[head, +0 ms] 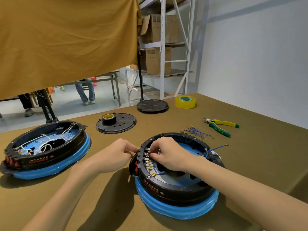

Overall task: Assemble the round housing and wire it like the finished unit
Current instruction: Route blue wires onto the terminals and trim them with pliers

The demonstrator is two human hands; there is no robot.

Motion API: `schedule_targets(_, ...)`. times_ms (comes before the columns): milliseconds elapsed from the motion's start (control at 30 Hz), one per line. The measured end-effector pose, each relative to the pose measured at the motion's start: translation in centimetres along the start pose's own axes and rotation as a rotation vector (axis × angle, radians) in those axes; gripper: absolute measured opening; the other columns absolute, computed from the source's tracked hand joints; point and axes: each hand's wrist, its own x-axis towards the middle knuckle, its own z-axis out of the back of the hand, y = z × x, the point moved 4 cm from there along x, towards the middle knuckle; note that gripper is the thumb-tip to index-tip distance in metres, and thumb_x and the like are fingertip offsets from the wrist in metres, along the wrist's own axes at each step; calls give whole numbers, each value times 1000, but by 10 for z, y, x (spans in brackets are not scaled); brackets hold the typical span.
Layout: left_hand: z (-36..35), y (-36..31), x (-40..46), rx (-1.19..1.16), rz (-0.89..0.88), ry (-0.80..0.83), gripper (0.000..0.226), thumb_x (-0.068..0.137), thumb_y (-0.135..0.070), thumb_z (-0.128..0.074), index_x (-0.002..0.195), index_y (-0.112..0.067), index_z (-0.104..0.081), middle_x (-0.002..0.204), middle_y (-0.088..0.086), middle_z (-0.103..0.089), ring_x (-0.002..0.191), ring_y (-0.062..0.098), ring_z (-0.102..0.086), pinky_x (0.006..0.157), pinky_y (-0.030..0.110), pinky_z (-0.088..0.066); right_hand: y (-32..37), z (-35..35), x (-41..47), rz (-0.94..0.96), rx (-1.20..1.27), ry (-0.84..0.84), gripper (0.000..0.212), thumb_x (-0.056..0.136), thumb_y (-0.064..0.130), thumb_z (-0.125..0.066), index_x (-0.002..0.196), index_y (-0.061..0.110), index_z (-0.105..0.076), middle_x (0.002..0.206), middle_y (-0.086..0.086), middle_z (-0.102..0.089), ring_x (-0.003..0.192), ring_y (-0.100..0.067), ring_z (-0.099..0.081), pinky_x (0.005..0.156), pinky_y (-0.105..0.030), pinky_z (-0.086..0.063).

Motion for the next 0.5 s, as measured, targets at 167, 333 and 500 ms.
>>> schedule_targets(167, -2, 1, 1, 60, 4, -72, 34, 102, -8, -50, 119, -25, -74, 98, -35, -54, 90, -21, -57, 67, -5, -41, -4, 1, 0, -4, -23, 12, 17, 99, 22, -63, 111, 17, -75, 100, 2, -69, 92, -13, -62, 80, -27, -48)
schedule_targets(333, -3, 3, 2, 78, 13, -94, 29, 103, -16, -53, 118, -27, -75, 96, -35, -56, 89, -20, -57, 65, -3, -43, -5, 2, -1, -25, -36, 19, 17, 99, 25, -63, 109, 19, -75, 103, 3, -72, 94, -13, -64, 86, -35, -55)
schedule_targets(500, -4, 4, 3, 82, -8, -118, 29, 103, -15, -53, 116, -24, -76, 93, -33, -57, 88, -31, -51, 64, -5, -41, -7, 3, -3, -44, -60, 8, 16, 99, 23, -61, 107, 19, -75, 101, 2, -72, 93, -15, -66, 85, -37, -57)
